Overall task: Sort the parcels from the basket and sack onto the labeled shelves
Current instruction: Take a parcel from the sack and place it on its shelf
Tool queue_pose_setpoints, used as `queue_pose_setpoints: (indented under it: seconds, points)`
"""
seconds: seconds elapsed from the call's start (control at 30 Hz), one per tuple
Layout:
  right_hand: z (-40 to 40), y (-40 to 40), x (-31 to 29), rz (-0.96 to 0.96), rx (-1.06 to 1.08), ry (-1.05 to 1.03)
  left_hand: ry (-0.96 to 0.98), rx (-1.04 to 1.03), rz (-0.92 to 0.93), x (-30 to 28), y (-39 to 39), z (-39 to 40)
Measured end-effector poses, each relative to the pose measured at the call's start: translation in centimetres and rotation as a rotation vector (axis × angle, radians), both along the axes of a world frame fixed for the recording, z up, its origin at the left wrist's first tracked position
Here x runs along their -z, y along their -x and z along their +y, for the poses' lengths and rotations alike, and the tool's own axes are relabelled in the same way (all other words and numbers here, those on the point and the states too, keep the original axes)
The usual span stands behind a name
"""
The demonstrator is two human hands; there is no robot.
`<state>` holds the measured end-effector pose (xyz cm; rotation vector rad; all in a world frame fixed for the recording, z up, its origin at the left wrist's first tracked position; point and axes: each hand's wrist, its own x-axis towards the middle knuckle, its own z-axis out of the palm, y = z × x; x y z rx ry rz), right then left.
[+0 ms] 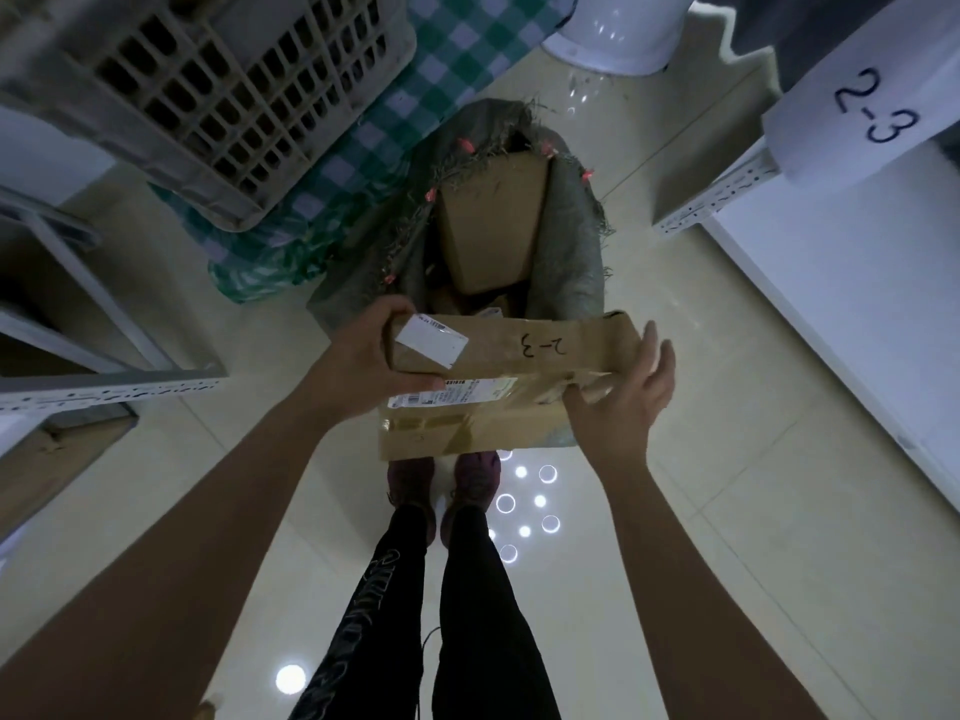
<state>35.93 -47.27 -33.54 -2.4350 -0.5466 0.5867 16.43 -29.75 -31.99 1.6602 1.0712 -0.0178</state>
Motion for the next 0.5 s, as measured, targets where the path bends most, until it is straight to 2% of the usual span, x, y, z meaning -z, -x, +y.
queue_pose_setpoints:
  seconds: [0.1,0.2,0.33,0.5]
  points:
    - [-1.2,0.8,-2.9,-0.169,-0.284,0.129,-0.092,0.12,0.015,-2.7,-0.4,-0.6]
    - [-1.5,1.3,-7.0,-0.216,-0.491,0.189,-0.148,0.244,0.045,-5.9,-0.9,-1.3]
    - [-2.5,1.5,-12.5,-0.059,-0.64,0.352,-0.178,0.402,0.065,-10.9,-1.7,-2.6]
    - [-4.1,3.9,-17.3,0.073,-0.654,0.341,-0.219,0.629,0.047,-16.6,-3.1,-4.0]
